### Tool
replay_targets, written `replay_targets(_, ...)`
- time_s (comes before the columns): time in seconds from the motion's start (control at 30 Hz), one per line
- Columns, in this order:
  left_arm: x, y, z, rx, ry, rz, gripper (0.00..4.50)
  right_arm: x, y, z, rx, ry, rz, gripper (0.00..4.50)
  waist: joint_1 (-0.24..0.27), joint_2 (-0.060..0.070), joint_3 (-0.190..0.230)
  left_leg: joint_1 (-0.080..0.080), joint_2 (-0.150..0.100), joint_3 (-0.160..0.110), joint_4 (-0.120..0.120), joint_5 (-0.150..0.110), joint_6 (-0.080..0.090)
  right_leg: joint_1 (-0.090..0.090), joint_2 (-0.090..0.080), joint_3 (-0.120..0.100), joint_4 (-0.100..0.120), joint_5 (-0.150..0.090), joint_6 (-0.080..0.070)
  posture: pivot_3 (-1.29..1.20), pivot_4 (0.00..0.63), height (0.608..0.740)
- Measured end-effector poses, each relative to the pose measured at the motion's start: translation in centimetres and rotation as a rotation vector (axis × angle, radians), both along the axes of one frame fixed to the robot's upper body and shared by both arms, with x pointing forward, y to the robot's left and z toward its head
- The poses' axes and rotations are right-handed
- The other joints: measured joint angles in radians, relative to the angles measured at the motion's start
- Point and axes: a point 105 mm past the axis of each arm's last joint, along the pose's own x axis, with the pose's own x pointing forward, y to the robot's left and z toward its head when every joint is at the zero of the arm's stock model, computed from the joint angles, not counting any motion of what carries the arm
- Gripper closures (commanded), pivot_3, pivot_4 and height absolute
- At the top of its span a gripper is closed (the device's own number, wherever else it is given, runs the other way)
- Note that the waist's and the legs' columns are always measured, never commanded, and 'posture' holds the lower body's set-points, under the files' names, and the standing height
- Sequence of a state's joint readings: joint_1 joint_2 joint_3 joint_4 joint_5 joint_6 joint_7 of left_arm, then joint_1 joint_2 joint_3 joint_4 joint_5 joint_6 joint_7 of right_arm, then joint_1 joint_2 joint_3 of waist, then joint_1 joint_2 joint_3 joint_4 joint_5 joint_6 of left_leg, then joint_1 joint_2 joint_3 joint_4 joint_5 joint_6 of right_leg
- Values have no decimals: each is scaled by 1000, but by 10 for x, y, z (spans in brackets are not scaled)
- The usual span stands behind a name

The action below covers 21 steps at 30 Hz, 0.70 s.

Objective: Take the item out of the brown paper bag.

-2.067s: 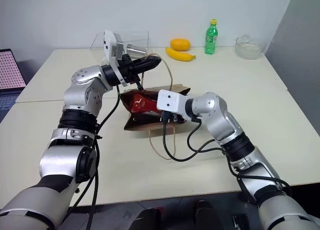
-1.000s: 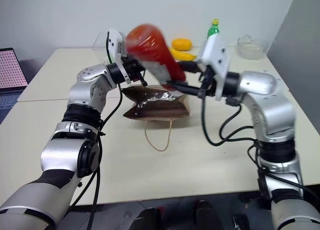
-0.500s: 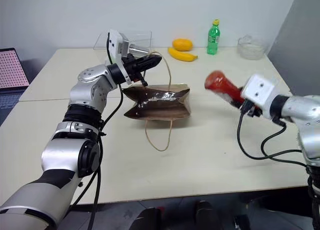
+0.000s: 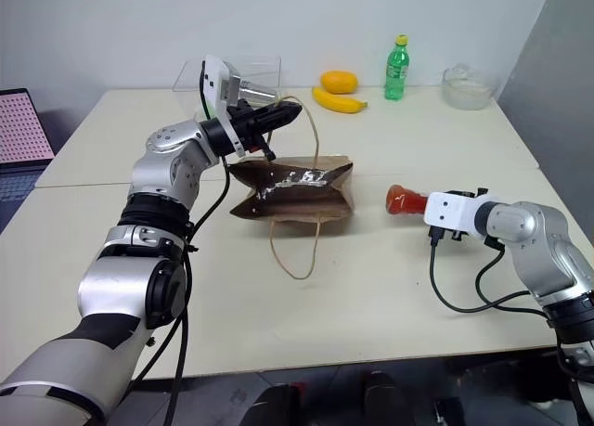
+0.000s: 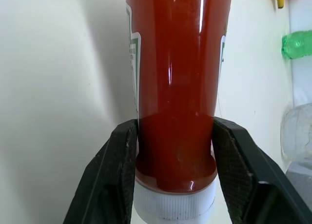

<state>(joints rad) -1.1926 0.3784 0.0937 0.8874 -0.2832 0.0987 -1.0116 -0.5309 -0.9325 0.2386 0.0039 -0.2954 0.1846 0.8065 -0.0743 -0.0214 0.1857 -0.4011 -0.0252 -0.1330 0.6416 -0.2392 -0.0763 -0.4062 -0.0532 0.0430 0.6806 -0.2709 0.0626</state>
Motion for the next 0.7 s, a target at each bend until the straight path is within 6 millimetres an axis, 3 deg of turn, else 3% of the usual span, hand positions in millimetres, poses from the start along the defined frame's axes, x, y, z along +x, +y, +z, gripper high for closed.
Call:
replay_targets(0.1, 0, 0, 0, 0, 0, 0, 4500, -3, 0, 0, 7, 2, 2, 171, 0, 0, 0, 0, 0, 0, 0, 0, 0, 0, 0, 0, 0, 0, 0, 0, 150, 740)
replay_targets(0.13, 0, 0, 0, 0, 0, -1, 4500, -4, 1, 2, 13, -2, 6, 41, 0, 0, 0, 0, 0, 0, 0, 0, 0, 0, 0, 0, 0, 0, 0, 0, 150, 740)
replay_targets(0.3, 0, -1, 0, -1, 0, -5, 4500, -31, 16, 18, 166, 25, 50, 41, 3, 0, 0, 0, 0, -1, 1, 0, 0, 1, 0, 0, 0, 0, 0, 0, 150, 740)
replay_targets(0.37, 0, 0, -1, 1, 2, -6, 4500, -49, 31, 27, 305, 50, 87, 41, 3, 0, 0, 0, 0, -1, 1, 0, 0, 1, 0, -1, 0, 0, 0, 0, 150, 740)
replay_targets(0.47, 3, 1, -4, 32, 19, 10, 3901, -74, 62, 37, 537, 92, 161, 0, 3, 0, 0, 0, 0, -2, 1, 0, 0, 2, 0, -1, 1, 0, 0, 0, 150, 740)
replay_targets(0.53, 7, 3, -1, 68, 16, 29, 3267, -88, 82, 43, 658, 116, 207, 0, 4, 0, 0, 0, 0, -2, 2, 0, 0, 2, 0, -1, 1, 0, 0, 0, 150, 740)
replay_targets(0.7, 13, 9, 14, 173, -34, 77, 1624, -92, 103, 42, 821, 130, 188, 0, 8, -1, 0, 0, -1, -2, 2, 0, 1, 2, 0, -1, 1, 0, 0, 0, 150, 740)
